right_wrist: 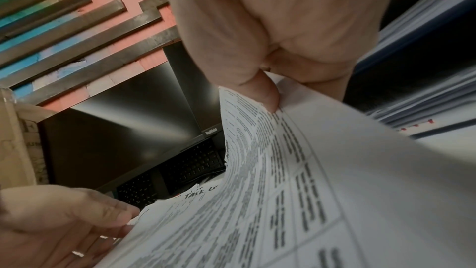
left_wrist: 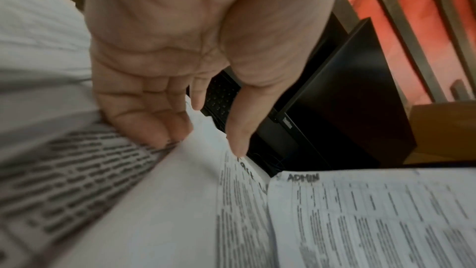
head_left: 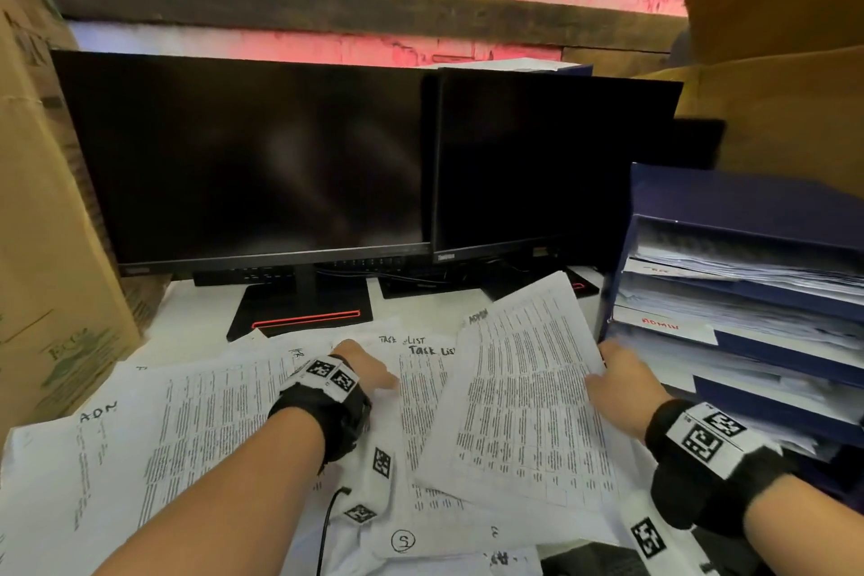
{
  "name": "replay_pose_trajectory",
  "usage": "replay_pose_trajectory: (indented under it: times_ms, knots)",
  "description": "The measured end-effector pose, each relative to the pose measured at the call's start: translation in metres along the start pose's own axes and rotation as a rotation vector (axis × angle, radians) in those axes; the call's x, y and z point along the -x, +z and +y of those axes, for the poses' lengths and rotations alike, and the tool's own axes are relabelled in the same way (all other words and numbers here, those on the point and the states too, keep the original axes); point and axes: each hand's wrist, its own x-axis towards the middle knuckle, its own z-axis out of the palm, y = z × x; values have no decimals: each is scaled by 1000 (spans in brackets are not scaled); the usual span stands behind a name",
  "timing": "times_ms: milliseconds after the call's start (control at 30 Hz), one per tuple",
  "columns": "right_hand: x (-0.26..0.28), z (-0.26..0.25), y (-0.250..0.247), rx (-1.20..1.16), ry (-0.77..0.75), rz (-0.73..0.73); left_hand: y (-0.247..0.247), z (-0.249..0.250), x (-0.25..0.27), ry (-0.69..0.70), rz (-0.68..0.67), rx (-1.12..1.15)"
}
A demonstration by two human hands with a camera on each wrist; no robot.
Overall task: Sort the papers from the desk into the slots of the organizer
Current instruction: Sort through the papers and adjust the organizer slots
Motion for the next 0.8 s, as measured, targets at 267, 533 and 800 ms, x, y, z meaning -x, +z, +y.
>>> replay_pose_trajectory:
  times_ms: [267, 533, 800]
  knots:
    - [-3, 5, 4, -30, 13, -15, 1, 7, 6, 206, 56, 179]
    - [9, -4, -9, -449, -56, -62, -19, 3, 31, 330, -28, 909]
    - [33, -12, -33, -572, -122, 79, -18, 35, 69, 468, -69, 944]
